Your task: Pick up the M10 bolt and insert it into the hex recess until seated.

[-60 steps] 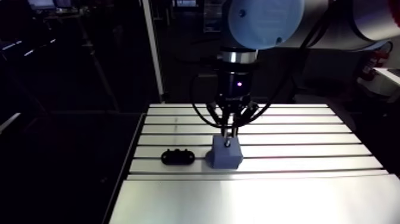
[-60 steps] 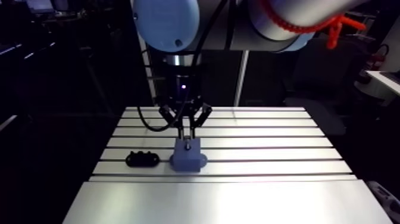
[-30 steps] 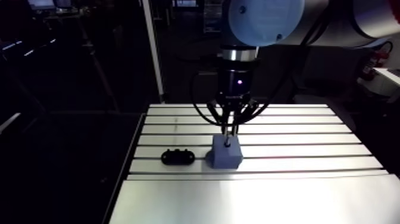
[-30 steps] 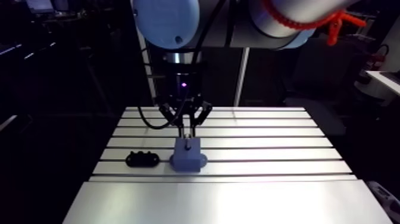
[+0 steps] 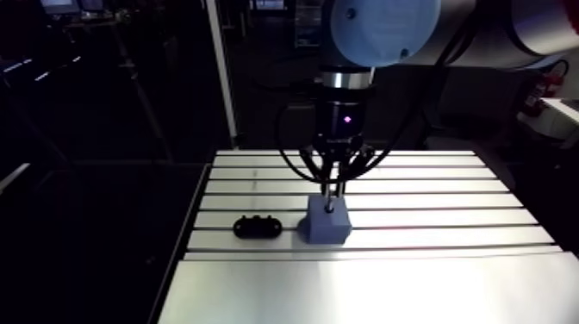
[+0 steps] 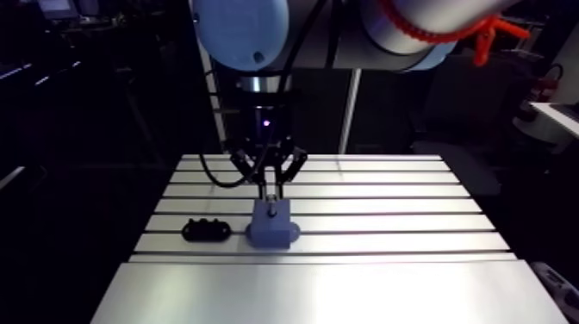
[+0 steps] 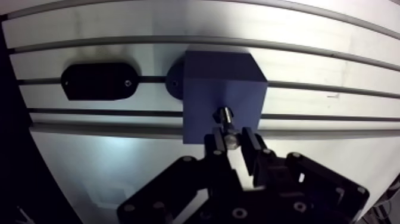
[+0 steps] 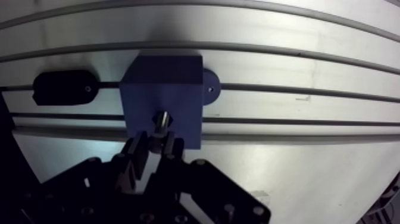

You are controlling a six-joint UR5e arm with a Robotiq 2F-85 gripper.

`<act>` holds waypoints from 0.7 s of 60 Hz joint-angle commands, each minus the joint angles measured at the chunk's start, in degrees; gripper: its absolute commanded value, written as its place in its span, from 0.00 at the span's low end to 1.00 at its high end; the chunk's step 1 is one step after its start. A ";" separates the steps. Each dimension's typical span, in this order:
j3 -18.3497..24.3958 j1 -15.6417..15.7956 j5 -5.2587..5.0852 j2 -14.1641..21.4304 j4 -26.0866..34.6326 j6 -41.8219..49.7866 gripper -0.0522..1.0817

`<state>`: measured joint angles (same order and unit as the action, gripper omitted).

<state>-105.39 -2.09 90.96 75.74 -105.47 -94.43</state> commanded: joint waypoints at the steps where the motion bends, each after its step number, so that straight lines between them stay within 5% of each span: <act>1: 0.05 0.06 -0.13 0.06 0.14 -0.01 1.00; 42: -0.13 0.06 -0.04 -0.11 0.22 -0.01 1.00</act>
<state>-105.54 -2.04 90.91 75.66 -105.27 -94.42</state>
